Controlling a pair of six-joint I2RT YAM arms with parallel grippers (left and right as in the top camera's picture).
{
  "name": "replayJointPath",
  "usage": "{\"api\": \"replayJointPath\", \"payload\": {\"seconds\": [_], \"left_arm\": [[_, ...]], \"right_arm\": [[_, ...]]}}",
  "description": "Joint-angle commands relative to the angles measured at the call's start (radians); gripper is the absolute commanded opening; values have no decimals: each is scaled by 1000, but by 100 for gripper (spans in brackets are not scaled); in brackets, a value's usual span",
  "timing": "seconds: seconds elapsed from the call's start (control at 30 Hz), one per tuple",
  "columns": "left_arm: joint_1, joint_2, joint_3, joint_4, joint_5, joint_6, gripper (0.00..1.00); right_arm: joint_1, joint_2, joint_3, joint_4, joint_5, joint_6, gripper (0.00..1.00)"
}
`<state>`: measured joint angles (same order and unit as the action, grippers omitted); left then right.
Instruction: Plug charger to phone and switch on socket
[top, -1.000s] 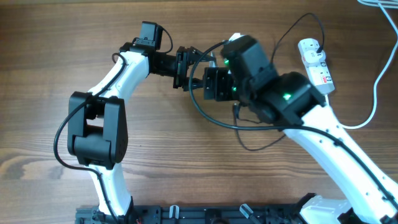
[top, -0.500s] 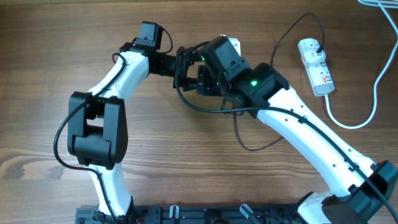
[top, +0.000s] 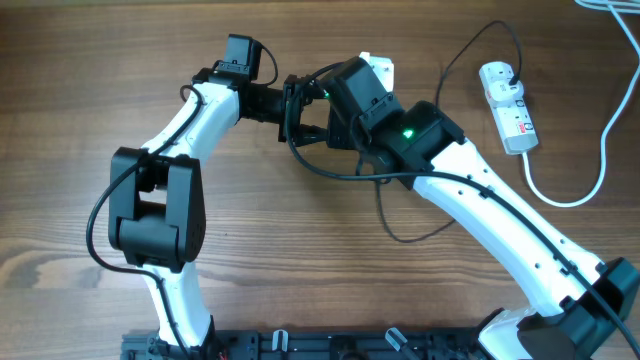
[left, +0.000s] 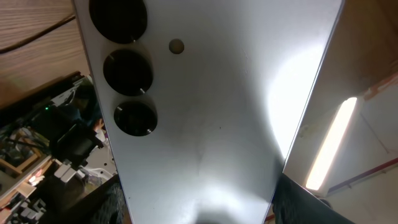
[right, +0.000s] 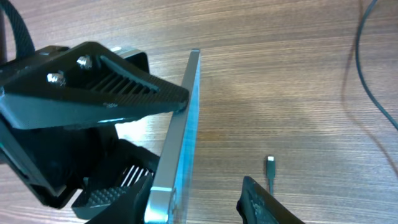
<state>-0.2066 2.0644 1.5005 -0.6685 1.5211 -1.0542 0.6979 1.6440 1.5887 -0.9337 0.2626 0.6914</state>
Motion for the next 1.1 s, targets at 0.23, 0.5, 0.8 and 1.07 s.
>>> {"api": "replayJointPath", "payload": {"seconds": [0.23,0.5,0.8,1.07], "left_arm": [[9,-42,-3,3,56,-9,64],[9,-42,-3,3,56,-9,64],[9,-42,-3,3,56,-9,64],[9,-42,-3,3,56,-9,64]], "right_arm": [[5,46,20,6,29,16,41],[5,48,20,29,33,15,31],[5,48,20,36,32,15,4],[5,48,20,45,43,6,4]]}}
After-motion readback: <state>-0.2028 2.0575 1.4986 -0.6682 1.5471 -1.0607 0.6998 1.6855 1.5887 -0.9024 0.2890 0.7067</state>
